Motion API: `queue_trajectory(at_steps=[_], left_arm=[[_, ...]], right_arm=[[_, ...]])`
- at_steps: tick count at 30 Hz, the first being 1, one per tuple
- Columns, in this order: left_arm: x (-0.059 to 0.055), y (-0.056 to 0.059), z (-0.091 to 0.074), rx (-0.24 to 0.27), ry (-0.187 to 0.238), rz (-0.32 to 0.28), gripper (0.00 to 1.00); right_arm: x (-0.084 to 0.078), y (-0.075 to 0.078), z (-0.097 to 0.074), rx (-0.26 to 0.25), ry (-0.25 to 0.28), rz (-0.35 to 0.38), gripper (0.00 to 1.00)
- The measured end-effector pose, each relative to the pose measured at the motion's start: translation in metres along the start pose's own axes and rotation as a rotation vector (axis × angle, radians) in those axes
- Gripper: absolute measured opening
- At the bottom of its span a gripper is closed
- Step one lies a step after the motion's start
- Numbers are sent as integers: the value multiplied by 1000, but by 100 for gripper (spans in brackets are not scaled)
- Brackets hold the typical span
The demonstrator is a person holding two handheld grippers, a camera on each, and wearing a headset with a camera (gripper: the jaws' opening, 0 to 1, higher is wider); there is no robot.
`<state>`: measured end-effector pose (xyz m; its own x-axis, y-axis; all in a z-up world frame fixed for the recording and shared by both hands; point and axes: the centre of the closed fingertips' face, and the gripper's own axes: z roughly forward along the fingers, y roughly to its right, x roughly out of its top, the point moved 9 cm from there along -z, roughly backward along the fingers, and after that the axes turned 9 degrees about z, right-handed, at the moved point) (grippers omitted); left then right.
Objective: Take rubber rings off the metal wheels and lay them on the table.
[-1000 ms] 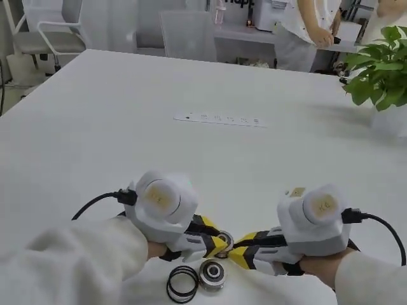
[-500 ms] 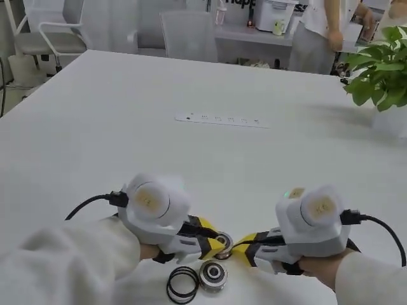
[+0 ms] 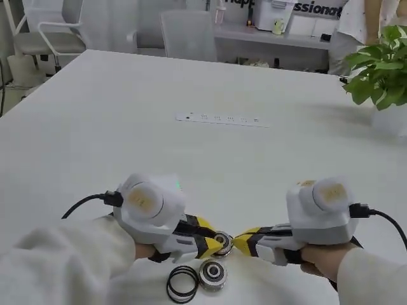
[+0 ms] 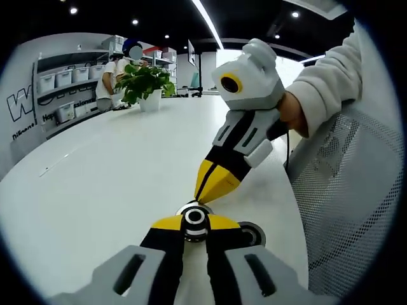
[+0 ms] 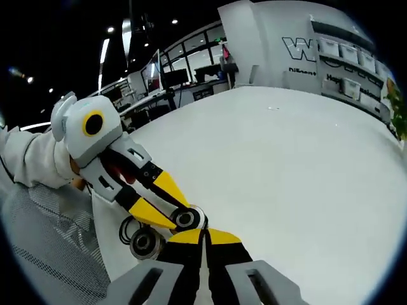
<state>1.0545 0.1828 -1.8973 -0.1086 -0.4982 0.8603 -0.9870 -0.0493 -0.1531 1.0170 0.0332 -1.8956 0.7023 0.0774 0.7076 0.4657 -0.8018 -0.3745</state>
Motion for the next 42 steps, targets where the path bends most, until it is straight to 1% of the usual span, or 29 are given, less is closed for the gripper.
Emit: queue_trajectory(at_steps=[3, 6, 9, 13, 33, 42], left_arm=[[0, 0, 0, 1, 3, 2, 7], [-1, 0, 0, 3, 7, 0, 7], [0, 1, 0, 7, 6, 3, 7], [0, 1, 0, 9, 5, 6, 7], [-1, 2, 0, 15, 10, 2, 7], [-1, 2, 0, 15, 13, 1, 7]], right_arm=[[0, -1, 0, 11, 5, 34, 0], [0, -2, 0, 15, 6, 44, 0], [0, -2, 0, 23, 9, 72, 0], [0, -3, -1, 28, 9, 81, 0], [3, -8, -1, 55, 14, 91, 0], [4, -10, -1, 67, 14, 84, 0]])
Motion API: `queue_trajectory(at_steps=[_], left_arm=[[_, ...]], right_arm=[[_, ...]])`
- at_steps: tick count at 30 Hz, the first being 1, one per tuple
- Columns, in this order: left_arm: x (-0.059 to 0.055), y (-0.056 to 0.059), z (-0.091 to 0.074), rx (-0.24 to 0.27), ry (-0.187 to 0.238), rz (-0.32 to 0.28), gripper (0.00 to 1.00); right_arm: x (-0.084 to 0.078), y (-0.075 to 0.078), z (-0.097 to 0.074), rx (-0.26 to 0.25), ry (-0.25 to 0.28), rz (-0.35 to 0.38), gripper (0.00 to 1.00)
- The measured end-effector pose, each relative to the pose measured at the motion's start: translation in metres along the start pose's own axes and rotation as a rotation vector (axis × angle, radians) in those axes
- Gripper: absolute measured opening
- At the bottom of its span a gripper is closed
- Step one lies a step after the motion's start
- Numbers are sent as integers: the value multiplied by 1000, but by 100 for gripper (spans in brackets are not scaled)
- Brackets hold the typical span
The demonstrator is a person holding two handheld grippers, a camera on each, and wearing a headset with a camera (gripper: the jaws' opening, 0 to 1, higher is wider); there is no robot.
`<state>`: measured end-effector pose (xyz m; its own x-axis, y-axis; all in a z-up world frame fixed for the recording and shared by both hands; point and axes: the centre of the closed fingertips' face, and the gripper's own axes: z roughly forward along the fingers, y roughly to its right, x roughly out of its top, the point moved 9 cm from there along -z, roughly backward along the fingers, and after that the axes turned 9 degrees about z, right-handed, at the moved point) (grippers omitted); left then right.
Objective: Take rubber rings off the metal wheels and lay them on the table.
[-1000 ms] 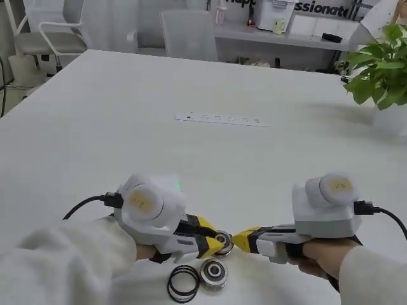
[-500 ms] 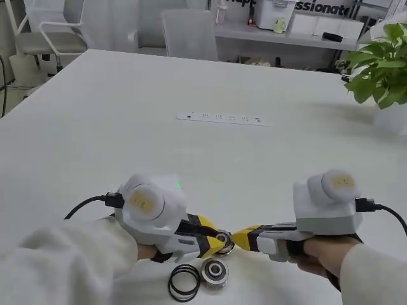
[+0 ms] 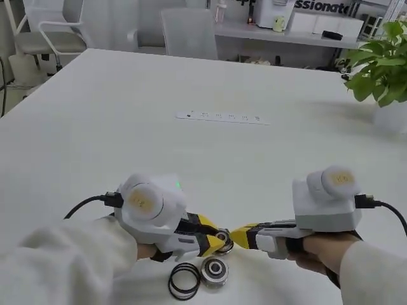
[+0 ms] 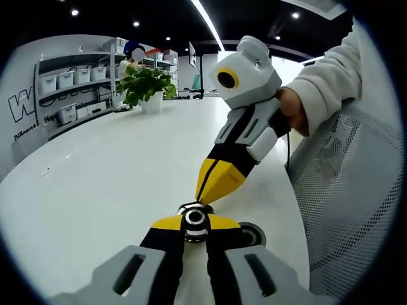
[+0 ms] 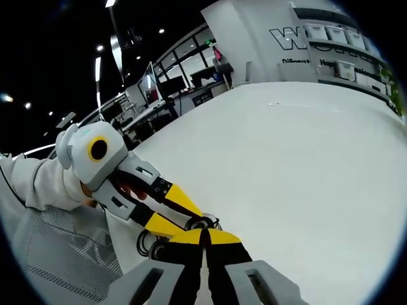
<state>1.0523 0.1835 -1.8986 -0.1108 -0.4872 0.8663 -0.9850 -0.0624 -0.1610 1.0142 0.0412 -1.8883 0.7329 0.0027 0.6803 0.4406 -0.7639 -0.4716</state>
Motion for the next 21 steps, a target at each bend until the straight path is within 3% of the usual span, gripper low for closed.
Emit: queue_trajectory(at_steps=[5, 8, 14, 21], left_arm=[[0, 0, 0, 1, 2, -2, 7], [0, 0, 0, 1, 2, -4, 7], [0, 0, 0, 3, 4, -6, 7], [0, 0, 0, 5, 2, -12, 7]], right_arm=[[1, -4, 1, 10, 5, -21, 0], [2, -3, 2, -11, 3, -43, 0], [4, -6, 1, 15, 16, -62, 0], [0, 1, 1, -19, -16, -51, 0]])
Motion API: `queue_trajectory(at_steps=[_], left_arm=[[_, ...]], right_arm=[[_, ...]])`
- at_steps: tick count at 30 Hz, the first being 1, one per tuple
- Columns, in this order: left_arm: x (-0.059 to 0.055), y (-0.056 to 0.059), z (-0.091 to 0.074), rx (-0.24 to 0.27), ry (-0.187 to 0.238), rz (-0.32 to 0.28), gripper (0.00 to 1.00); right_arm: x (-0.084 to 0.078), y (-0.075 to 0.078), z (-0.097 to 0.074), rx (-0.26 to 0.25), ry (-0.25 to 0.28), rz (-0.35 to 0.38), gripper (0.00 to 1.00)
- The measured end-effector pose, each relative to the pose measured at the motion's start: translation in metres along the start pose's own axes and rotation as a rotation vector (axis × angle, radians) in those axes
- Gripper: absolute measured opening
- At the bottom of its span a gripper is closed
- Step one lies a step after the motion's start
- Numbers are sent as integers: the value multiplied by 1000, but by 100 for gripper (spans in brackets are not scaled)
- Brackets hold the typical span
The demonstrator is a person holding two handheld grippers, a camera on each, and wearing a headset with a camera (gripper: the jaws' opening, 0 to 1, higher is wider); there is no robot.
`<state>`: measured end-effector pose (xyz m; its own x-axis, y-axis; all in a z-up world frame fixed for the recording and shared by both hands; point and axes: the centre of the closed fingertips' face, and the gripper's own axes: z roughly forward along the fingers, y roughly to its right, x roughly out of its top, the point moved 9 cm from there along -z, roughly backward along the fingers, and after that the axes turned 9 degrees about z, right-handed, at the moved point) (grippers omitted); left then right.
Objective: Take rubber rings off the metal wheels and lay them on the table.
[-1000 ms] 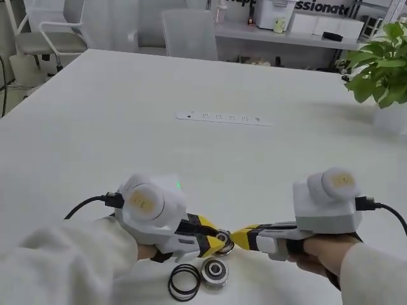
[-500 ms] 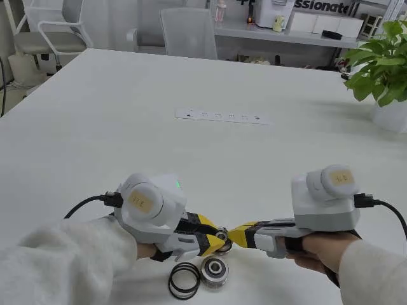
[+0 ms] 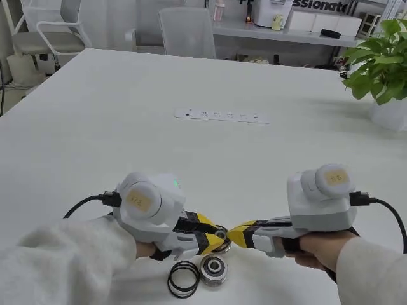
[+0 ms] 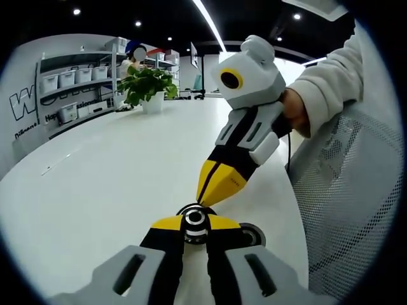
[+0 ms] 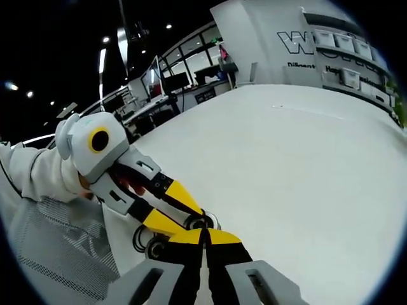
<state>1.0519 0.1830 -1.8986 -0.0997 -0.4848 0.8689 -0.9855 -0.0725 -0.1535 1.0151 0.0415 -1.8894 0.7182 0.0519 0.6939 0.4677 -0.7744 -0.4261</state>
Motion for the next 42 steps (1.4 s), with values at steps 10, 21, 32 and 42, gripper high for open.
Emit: queue_trajectory(at_steps=[10, 21, 32, 42], left_arm=[[2, -1, 0, -8, -18, 11, 9], [10, 2, -2, -36, -28, 30, 20], [28, 2, -11, -43, 1, 62, 31], [39, 11, -16, -89, -4, 117, 40]], right_arm=[[0, 0, 0, 3, 3, 18, 0], [2, 1, -4, 9, 16, 74, 0], [3, 1, -6, 14, 23, 118, 0], [5, 1, -8, 22, 38, 144, 0]])
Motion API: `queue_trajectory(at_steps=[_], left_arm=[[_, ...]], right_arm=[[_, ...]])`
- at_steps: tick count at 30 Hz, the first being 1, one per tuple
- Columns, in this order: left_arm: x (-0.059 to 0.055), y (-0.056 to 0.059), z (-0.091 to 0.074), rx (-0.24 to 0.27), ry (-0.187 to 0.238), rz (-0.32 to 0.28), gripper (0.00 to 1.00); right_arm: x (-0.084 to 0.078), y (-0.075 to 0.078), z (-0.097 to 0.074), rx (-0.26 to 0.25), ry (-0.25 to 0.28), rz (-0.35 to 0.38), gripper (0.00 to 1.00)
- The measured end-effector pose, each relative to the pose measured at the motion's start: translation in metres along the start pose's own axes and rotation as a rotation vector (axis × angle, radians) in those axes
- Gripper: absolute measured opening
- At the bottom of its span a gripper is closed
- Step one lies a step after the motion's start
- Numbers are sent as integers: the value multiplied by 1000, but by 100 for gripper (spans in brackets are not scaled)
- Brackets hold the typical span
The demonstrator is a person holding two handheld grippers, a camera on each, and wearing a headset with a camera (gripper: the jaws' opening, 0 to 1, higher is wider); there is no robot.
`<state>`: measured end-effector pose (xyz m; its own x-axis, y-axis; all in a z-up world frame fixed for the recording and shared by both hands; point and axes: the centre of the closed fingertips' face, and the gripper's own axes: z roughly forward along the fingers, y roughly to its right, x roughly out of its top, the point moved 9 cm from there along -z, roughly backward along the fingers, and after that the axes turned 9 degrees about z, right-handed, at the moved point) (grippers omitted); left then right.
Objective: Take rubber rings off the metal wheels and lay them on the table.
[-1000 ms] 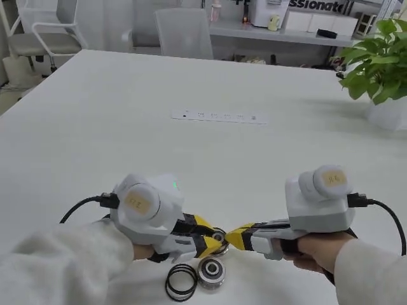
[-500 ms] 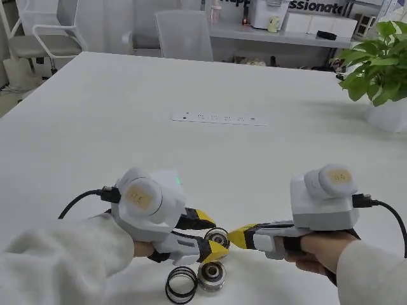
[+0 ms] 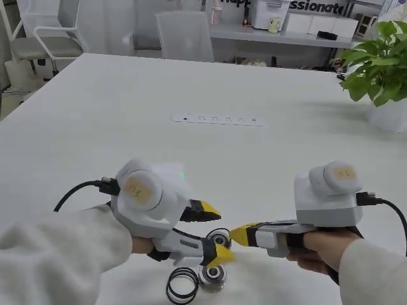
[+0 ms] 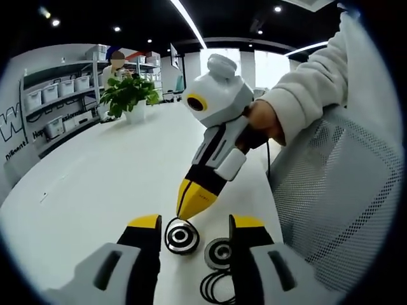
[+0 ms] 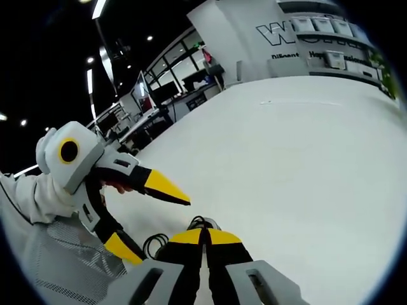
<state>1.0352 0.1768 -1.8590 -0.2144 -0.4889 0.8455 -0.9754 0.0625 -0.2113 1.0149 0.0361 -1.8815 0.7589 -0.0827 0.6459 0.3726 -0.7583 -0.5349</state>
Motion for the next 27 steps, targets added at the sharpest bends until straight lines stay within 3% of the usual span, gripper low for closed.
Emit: queue_trajectory(at_steps=[7, 13, 27], left_arm=[[10, -1, -10, -15, 10, 27, 48], [13, -3, -26, -22, 13, 7, 54], [1, 8, -72, 9, 3, -32, 65]], right_arm=[[2, -1, -2, 12, 13, 18, 0], [7, -2, -5, 26, 47, 51, 0], [13, -5, -8, 56, 88, 81, 0]])
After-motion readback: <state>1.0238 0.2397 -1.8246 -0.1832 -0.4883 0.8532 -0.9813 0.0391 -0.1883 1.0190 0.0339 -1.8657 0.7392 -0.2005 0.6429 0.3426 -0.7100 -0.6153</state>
